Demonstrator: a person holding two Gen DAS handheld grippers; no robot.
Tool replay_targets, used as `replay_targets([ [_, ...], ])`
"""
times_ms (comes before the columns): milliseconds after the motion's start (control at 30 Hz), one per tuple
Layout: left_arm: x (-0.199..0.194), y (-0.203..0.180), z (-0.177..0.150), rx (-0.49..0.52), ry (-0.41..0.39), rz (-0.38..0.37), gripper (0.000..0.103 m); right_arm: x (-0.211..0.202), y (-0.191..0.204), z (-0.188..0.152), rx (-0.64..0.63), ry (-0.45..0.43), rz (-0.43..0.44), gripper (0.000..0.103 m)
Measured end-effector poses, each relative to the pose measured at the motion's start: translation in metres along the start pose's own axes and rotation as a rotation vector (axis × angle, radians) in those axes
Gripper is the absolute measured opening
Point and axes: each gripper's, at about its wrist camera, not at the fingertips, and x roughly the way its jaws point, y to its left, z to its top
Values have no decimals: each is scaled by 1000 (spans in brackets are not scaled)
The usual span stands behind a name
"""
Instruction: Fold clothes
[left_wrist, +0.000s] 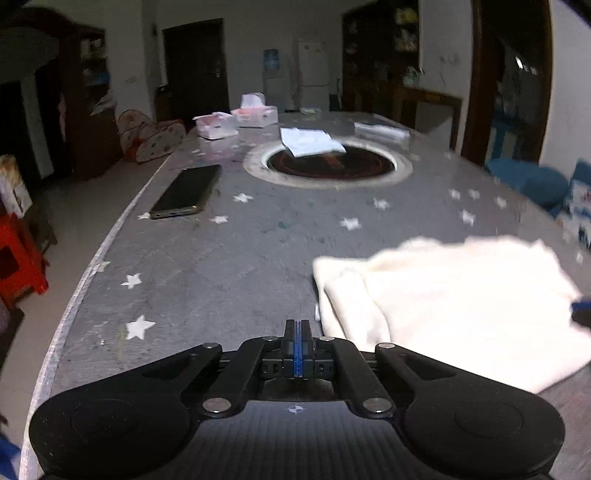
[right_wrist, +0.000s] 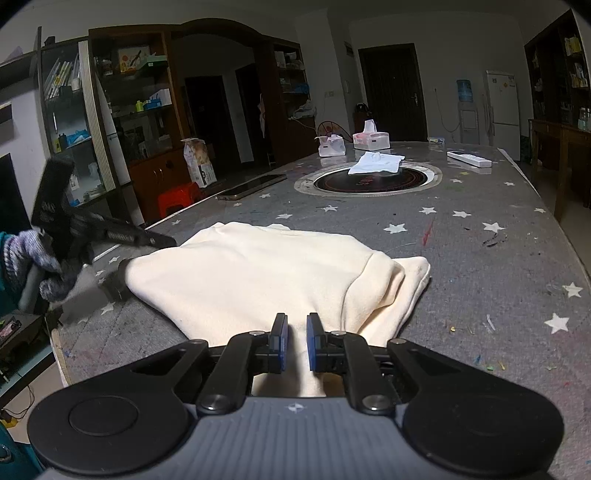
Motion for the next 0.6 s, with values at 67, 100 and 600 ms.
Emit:
replay_targets([
  [67,-11,-1,4,-29,-21,-46,0,0,1,0,-3,0,-2,10],
  [100,-14,-4,5,-35,-28,-78,1,0,1,0,-4,0,-3,10],
  [600,-6,-24,-6,20,23,-142,6,1,2,13,-23,55,-11,16],
])
